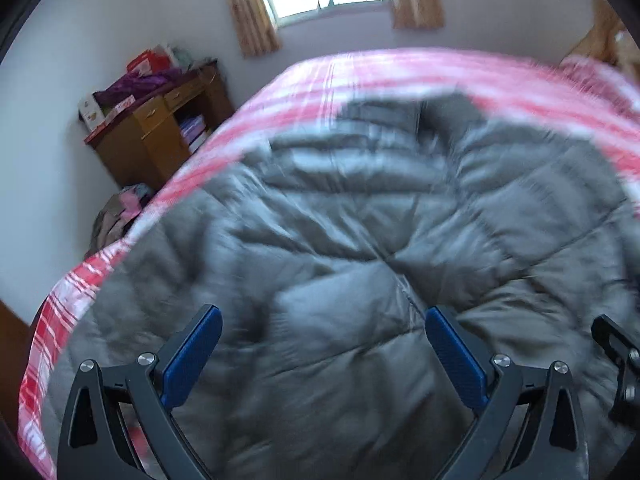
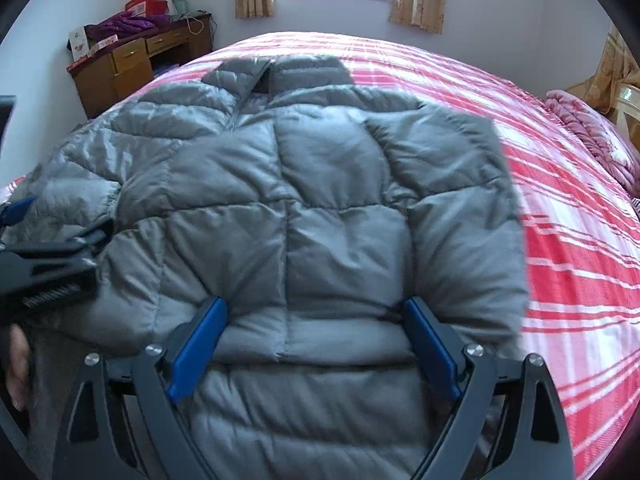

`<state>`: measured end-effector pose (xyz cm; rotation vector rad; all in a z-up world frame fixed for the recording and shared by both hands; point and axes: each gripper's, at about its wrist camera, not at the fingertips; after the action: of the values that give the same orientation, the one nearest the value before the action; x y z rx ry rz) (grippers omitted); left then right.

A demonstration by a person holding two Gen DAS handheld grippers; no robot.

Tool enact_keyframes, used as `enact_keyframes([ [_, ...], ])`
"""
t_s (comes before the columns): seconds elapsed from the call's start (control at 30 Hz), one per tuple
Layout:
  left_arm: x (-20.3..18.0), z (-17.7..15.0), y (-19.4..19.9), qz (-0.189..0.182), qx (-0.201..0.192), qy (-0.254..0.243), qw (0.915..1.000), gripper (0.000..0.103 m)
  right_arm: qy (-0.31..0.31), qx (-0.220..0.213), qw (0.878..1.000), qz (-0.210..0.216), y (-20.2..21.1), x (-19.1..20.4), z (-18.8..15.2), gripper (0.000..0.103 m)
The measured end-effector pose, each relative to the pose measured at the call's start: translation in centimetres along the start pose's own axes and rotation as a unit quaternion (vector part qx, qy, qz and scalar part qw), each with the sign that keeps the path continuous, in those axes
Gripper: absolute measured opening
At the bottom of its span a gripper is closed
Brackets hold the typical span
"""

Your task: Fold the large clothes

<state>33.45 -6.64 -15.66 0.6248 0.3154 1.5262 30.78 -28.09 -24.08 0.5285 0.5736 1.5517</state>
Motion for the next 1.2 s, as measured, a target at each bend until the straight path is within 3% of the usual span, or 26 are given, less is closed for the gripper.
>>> enact_keyframes([
  [0.03,1.8,0.1,2.0,-0.006,-0.014,-0.001,0.9999,0.102,-0.009,-0.014,1.000,-0.003,1.6,-0.3,0.1,0.092],
  [0.13,7.0,-1.3,5.6,0.023,-0.033,-0.012,0.9991,0.102,-0.009,-0.031,0.999,0.018,5.9,-0.5,-0.8,0.098],
  [0.27,17.2,-5.6,8.0,0.113,-0.006,0.005,0.9936,0.102,0.029,-0.031,0.999,0.016,10.0,0.2,-4.6,0.098],
  [0.33,23.0,-8.2,9.5,0.166,0.009,0.041,0.9853,0.102,0.038,-0.032,0.999,0.018,11.6,0.5,-6.8,0.098],
  [0.4,27.2,-10.4,11.0,0.189,0.019,0.088,0.9778,0.102,0.039,-0.039,0.998,0.015,12.8,0.6,-8.3,0.098],
  [0.5,30.9,-13.4,11.9,0.186,0.041,0.144,0.9712,0.102,0.034,-0.056,0.998,0.009,13.5,1.1,-9.2,0.098],
  [0.63,31.7,-15.6,10.6,0.143,0.066,0.199,0.9674,0.102,0.024,-0.062,0.998,0.022,13.3,2.2,-8.6,0.098],
  [0.73,30.7,-15.7,8.5,0.135,0.074,0.205,0.9666,0.101,0.031,-0.066,0.997,0.024,13.3,3.1,-8.3,0.098],
  [0.77,30.3,-15.7,8.2,0.123,0.073,0.207,0.9678,0.095,0.032,-0.067,0.997,0.025,13.4,3.2,-8.4,0.098],
  [0.8,30.0,-15.7,7.7,0.113,0.073,0.208,0.9688,0.063,0.033,-0.070,0.997,0.026,13.6,3.4,-8.5,0.098],
  [0.83,29.8,-15.4,7.5,0.095,0.073,0.213,0.9696,0.044,0.035,-0.073,0.996,0.026,13.7,3.6,-8.5,0.098],
  [0.87,29.7,-15.0,7.4,0.087,0.071,0.215,0.9701,0.039,0.036,-0.076,0.996,0.024,13.8,3.5,-8.5,0.098],
  [0.9,29.7,-14.3,7.6,0.095,0.065,0.206,0.9717,0.023,0.036,-0.080,0.996,0.021,14.0,3.4,-8.6,0.098],
  [1.1,30.9,-7.7,11.0,0.153,-0.014,0.164,0.9744,0.017,-0.010,-0.102,0.995,-0.003,14.6,0.7,-8.7,0.098],
  [1.2,28.6,-3.1,13.4,0.158,-0.064,0.124,0.9775,0.017,-0.041,-0.115,0.992,-0.018,15.0,-1.1,-8.6,0.098],
])
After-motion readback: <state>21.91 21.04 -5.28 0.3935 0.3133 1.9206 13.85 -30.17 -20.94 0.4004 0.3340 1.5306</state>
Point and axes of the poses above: each gripper's, at about its wrist camera, not at the fingertips, and y roughly against the way its jaws point, x to its left, z to its top, and after that the axes turned 11 degrees about -x, right-handed
